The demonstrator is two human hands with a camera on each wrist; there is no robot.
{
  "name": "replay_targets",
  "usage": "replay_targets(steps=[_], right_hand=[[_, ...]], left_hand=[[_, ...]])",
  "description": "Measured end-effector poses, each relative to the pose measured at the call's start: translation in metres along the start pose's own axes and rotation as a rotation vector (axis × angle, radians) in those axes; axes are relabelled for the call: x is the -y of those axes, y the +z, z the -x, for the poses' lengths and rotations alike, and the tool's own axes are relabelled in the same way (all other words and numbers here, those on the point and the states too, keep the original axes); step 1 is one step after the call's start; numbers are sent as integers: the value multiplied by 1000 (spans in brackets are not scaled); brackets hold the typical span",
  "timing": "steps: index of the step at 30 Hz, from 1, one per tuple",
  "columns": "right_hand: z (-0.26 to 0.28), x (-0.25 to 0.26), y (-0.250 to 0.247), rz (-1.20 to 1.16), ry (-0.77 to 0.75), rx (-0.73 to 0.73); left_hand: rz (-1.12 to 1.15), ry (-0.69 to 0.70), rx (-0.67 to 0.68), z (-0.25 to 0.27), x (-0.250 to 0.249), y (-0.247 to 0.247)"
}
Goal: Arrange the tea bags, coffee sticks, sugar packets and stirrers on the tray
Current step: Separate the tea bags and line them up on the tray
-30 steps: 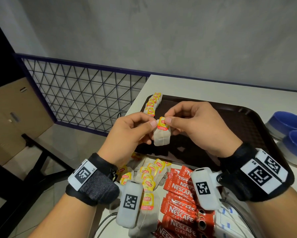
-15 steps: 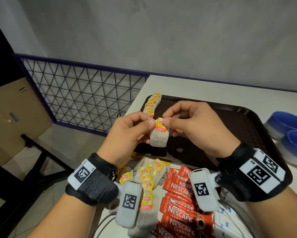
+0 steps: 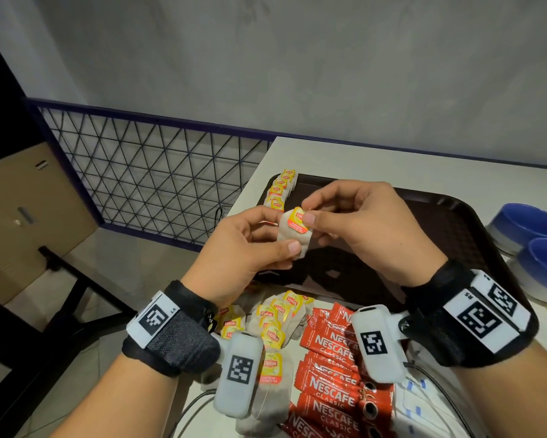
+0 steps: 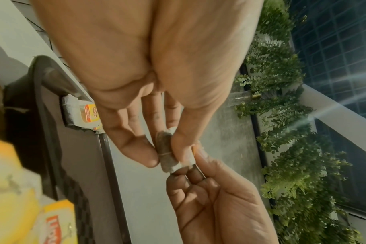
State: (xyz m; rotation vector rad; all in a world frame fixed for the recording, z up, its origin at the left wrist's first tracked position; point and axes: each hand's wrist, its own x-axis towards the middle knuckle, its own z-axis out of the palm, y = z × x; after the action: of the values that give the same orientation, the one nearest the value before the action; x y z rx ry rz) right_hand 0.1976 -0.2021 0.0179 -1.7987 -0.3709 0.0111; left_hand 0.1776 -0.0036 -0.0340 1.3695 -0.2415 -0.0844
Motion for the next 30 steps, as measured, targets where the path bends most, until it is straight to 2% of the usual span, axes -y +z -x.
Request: replay_targets(steps=[8, 16, 18, 20, 23, 27, 30], right_hand=[[1, 1, -2, 9, -3, 14], [0, 5, 1, 22, 20, -29], [-5, 8, 5, 15, 25, -66], [-14, 12, 8, 51, 35, -78], [-33, 16, 13, 154, 103, -1], [-53, 13, 29, 194, 257, 245], [-66, 9, 43, 153, 322, 340]], left_hand=[[-148, 48, 11, -1, 1, -5], [-126, 36, -30, -3, 0, -7], [-115, 51, -145, -6, 3, -7], [-105, 64, -328, -11, 4, -10], [14, 37, -524, -16, -2, -19], [41, 10, -601, -19, -5, -30], [24, -9, -616, -19, -4, -31]])
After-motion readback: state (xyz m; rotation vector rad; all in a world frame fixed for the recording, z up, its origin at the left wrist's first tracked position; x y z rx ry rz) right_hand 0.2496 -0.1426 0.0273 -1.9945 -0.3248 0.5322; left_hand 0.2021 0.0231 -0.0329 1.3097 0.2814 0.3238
